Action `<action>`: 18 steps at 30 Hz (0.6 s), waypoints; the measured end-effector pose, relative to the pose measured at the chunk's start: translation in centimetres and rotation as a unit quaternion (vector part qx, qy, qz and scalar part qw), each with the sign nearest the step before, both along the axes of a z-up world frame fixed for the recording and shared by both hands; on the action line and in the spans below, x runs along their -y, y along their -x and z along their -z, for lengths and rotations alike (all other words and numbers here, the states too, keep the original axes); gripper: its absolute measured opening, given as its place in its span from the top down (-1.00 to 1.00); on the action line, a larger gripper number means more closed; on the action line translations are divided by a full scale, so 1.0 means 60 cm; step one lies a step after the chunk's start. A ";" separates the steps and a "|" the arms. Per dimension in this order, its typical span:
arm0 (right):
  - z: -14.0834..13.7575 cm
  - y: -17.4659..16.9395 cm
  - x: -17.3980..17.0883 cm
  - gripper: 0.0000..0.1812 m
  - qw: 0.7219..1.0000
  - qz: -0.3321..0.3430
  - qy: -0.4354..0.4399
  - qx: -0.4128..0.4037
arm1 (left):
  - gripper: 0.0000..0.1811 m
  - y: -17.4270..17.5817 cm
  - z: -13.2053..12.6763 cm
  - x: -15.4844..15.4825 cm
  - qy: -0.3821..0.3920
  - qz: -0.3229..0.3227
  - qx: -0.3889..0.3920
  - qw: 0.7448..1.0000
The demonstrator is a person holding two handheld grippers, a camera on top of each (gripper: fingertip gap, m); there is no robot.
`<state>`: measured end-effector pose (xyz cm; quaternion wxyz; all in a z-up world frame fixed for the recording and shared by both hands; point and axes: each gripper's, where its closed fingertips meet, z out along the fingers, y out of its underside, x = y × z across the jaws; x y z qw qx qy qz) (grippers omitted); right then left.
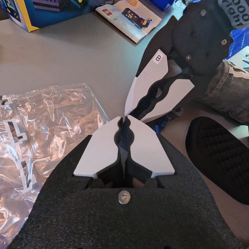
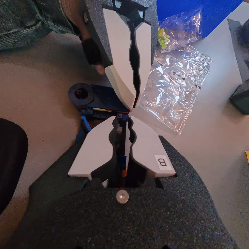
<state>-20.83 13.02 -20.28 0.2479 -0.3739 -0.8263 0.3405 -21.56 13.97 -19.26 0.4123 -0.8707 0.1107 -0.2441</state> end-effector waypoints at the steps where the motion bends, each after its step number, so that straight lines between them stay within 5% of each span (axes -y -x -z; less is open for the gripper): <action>1: 0.000 0.000 0.000 0.83 1.000 -0.002 -0.005 -0.002 | 0.96 0.000 0.000 0.000 -0.001 0.000 0.000 1.000; 13: -0.029 -0.028 -0.019 0.91 0.996 -0.036 0.073 -0.030 | 0.90 -0.014 0.001 0.004 -0.001 0.033 0.005 0.999; 18: -0.172 -0.058 -0.022 0.91 0.969 -0.061 0.173 -0.165 | 0.90 -0.015 0.001 0.004 0.000 0.035 0.014 0.999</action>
